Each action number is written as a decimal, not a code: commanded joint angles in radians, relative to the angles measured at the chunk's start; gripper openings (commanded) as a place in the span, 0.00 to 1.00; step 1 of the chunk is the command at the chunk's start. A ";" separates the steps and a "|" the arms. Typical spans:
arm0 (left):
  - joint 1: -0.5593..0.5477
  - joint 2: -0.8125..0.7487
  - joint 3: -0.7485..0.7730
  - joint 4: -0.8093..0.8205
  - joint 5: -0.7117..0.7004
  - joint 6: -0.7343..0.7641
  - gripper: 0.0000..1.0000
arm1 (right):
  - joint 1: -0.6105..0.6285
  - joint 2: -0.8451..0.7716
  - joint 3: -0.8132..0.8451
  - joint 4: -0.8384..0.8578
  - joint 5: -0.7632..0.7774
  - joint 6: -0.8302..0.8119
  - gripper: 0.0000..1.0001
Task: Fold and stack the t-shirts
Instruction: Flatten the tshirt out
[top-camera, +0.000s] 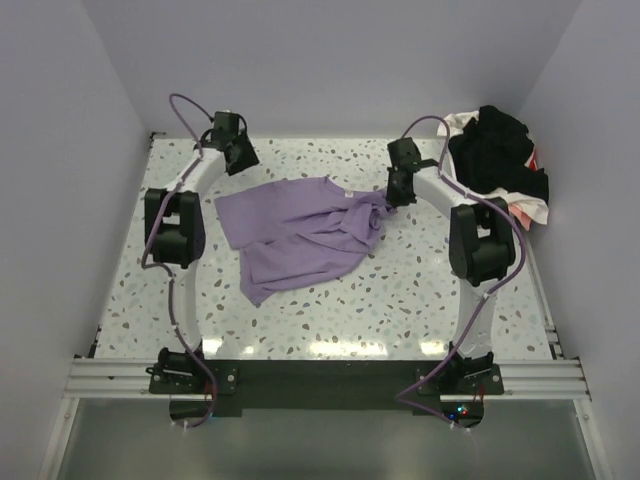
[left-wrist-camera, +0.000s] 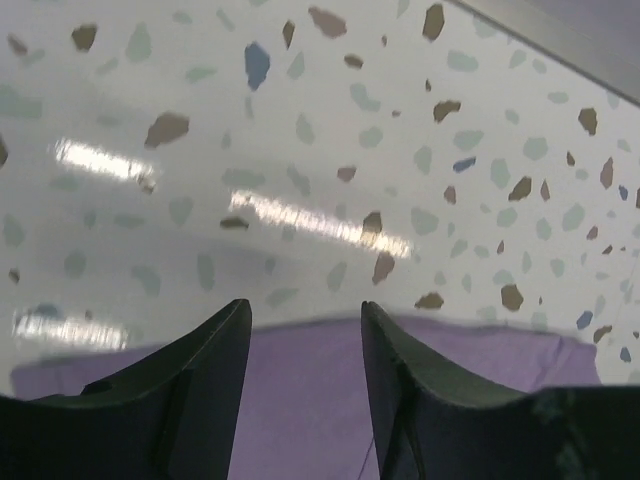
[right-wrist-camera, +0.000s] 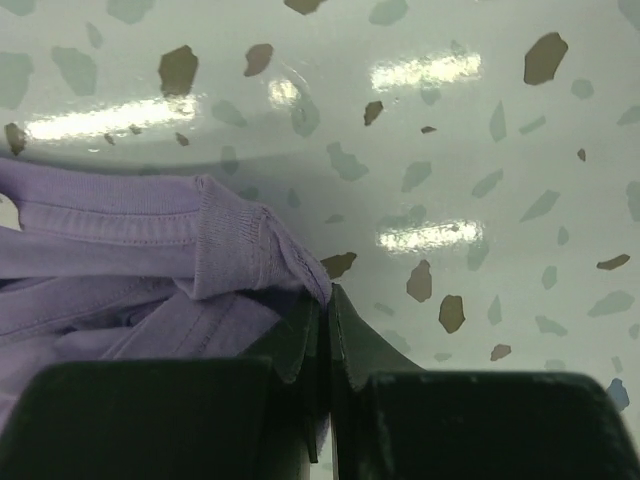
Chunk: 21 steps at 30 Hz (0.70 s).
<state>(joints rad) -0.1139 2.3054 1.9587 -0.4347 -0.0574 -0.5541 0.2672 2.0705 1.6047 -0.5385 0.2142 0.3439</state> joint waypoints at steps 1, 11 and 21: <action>-0.064 -0.248 -0.192 -0.001 -0.080 -0.088 0.54 | -0.023 -0.082 -0.028 0.047 0.001 0.064 0.00; -0.153 -0.685 -0.915 0.108 -0.249 -0.326 0.53 | -0.025 -0.150 -0.132 0.120 -0.049 0.090 0.00; -0.197 -0.652 -0.933 0.111 -0.234 -0.339 0.48 | -0.025 -0.142 -0.152 0.137 -0.065 0.092 0.00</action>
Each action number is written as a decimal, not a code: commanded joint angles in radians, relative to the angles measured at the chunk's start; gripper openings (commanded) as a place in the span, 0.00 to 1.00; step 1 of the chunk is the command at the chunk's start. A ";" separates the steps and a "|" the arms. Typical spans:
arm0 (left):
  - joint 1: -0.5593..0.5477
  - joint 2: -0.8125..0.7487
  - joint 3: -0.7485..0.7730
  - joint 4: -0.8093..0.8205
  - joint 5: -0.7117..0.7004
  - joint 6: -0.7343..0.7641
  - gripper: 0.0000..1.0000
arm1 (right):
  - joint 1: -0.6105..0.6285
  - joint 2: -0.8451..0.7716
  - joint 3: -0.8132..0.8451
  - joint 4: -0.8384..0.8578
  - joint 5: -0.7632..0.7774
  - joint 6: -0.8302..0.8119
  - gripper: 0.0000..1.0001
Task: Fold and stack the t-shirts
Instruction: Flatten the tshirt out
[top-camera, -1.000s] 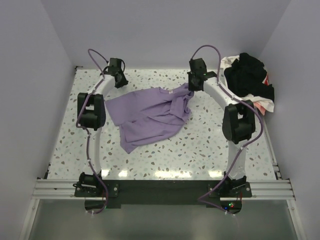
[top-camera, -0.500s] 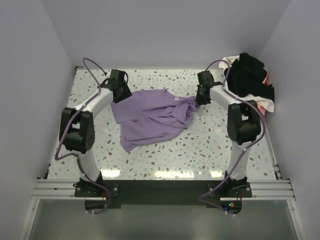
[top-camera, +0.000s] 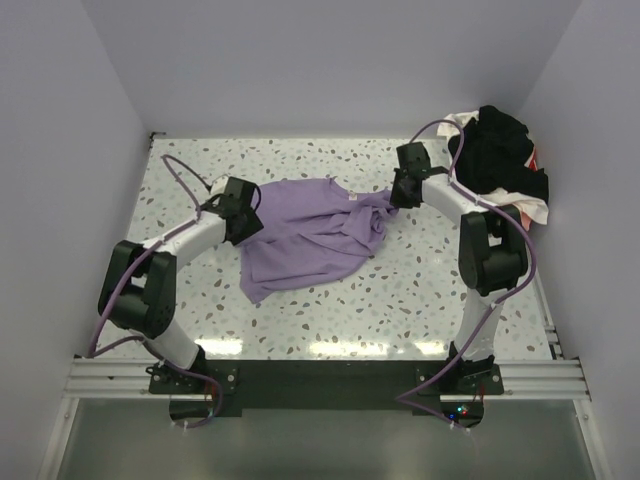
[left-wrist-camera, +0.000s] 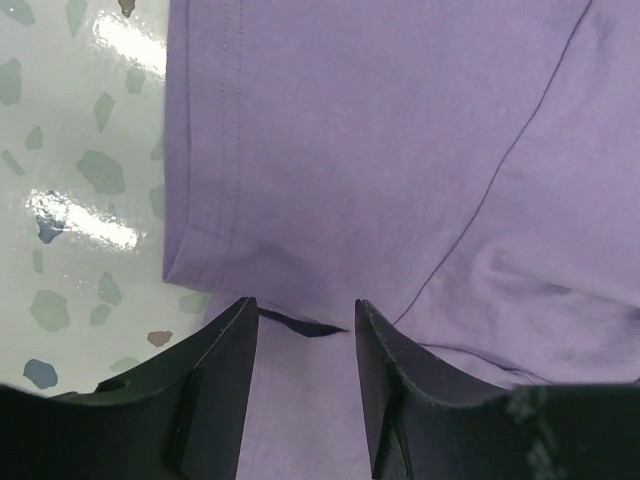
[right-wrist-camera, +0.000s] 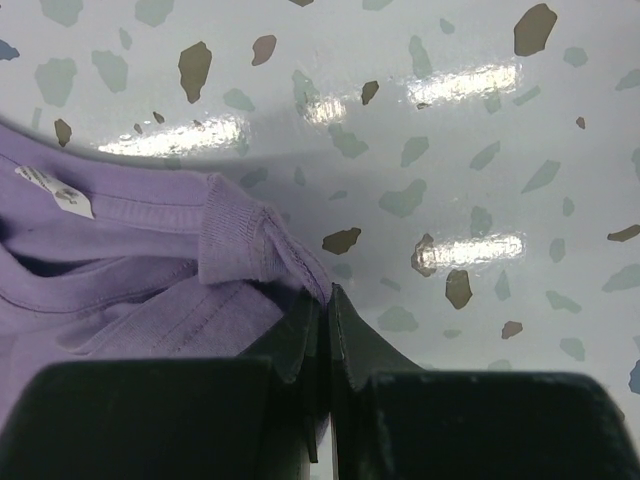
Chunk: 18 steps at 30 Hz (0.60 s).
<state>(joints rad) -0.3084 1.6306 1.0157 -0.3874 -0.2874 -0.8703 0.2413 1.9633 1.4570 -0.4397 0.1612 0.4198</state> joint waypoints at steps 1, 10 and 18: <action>-0.006 0.028 0.011 0.064 -0.004 -0.022 0.48 | 0.000 -0.035 -0.004 0.038 -0.012 0.014 0.00; -0.055 0.052 -0.002 0.064 -0.016 -0.036 0.45 | 0.001 -0.024 0.003 0.038 -0.012 0.008 0.00; -0.081 0.051 -0.008 0.039 -0.050 -0.044 0.40 | 0.000 -0.017 0.000 0.041 -0.009 0.004 0.00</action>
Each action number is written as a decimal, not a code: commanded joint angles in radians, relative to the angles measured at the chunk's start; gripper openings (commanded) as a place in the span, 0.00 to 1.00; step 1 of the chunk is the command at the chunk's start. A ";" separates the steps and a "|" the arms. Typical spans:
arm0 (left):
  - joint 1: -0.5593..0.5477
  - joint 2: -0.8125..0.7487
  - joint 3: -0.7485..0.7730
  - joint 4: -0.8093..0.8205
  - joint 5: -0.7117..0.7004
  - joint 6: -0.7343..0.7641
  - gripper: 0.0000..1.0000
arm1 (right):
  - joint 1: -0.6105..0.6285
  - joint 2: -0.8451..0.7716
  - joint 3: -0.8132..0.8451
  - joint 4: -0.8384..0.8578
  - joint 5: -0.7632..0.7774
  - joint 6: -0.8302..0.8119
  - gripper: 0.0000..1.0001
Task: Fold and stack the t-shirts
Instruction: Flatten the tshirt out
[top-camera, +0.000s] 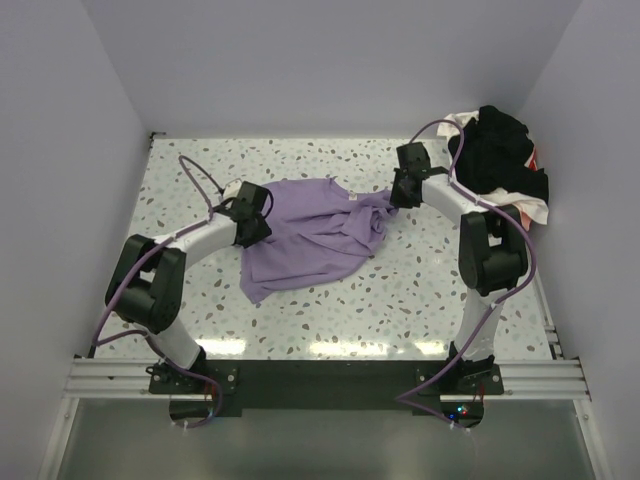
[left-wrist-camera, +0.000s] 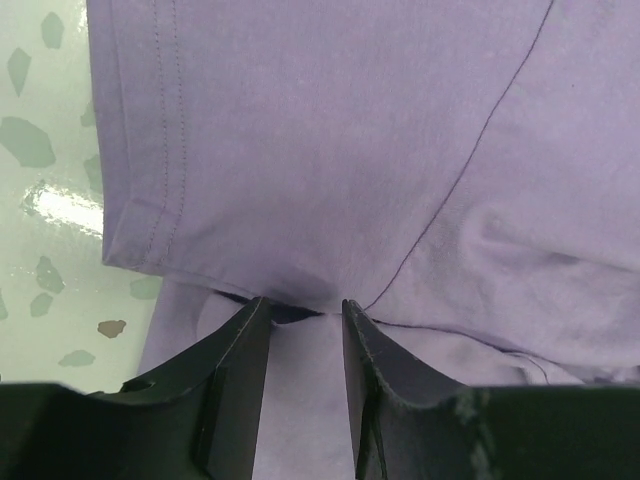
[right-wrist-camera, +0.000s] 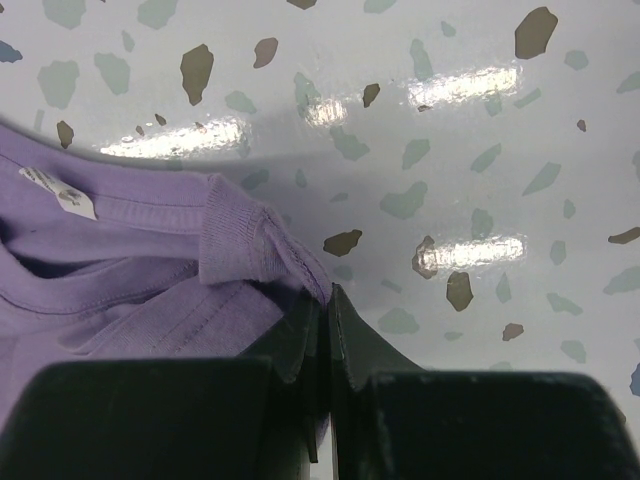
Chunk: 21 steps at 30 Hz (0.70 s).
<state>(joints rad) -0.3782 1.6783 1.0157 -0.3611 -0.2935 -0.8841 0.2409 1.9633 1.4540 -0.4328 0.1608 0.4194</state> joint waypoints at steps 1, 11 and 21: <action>-0.016 0.001 -0.006 0.008 -0.048 -0.032 0.39 | 0.000 -0.018 0.003 0.034 -0.012 0.004 0.00; -0.030 -0.023 -0.016 -0.045 -0.142 -0.021 0.40 | 0.001 -0.011 0.008 0.039 -0.027 0.002 0.00; -0.057 0.004 -0.016 -0.027 -0.139 -0.009 0.33 | 0.000 -0.004 0.009 0.037 -0.037 0.002 0.00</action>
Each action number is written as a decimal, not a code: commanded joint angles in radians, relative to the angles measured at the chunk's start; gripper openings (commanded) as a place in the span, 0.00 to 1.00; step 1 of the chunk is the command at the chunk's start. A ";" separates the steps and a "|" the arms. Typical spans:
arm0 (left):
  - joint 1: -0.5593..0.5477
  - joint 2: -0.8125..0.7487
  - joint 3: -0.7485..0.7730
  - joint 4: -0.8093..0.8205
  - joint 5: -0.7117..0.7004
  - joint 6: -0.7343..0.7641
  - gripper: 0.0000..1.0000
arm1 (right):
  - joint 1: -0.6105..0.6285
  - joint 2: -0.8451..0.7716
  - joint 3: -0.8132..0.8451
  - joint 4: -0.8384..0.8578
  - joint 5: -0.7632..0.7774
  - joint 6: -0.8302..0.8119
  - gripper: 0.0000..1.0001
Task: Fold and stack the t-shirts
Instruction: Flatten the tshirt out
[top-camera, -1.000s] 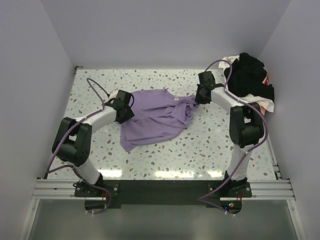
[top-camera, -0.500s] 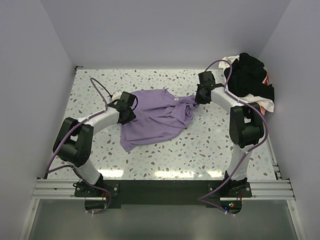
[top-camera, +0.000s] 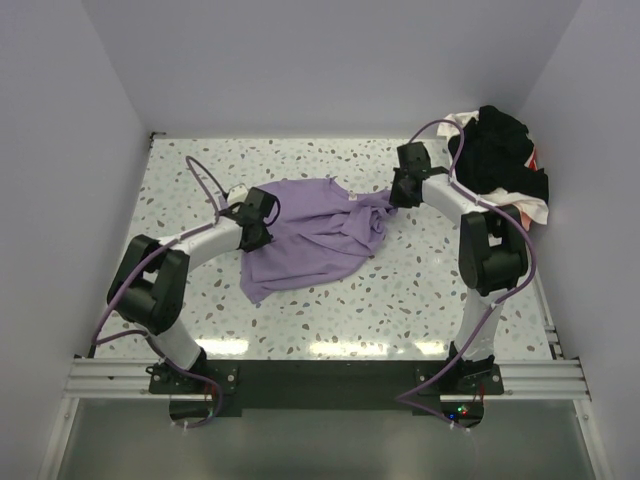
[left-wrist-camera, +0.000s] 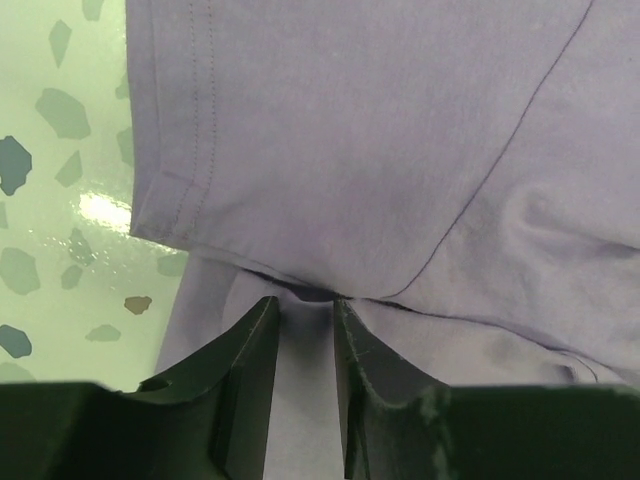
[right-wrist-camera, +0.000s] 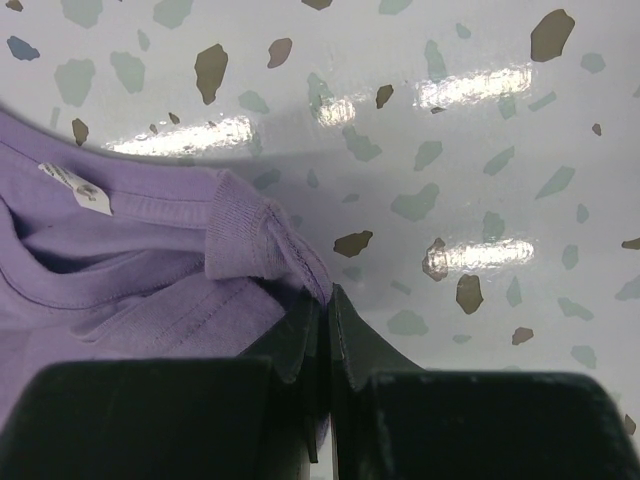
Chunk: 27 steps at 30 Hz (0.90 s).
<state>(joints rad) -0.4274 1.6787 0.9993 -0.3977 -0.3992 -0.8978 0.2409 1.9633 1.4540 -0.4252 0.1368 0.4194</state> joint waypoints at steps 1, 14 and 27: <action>-0.010 0.003 0.001 0.010 -0.032 0.005 0.27 | 0.001 -0.007 0.012 0.028 -0.013 0.002 0.00; 0.041 -0.124 0.016 -0.033 -0.049 0.054 0.00 | -0.003 -0.041 0.092 -0.003 -0.066 0.024 0.00; 0.377 0.127 1.064 -0.213 0.145 0.244 0.00 | -0.110 0.088 0.730 0.087 -0.301 0.255 0.00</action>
<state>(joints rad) -0.0776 1.7592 1.7390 -0.5293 -0.2855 -0.7311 0.1822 2.0457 2.0407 -0.4255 -0.0841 0.5777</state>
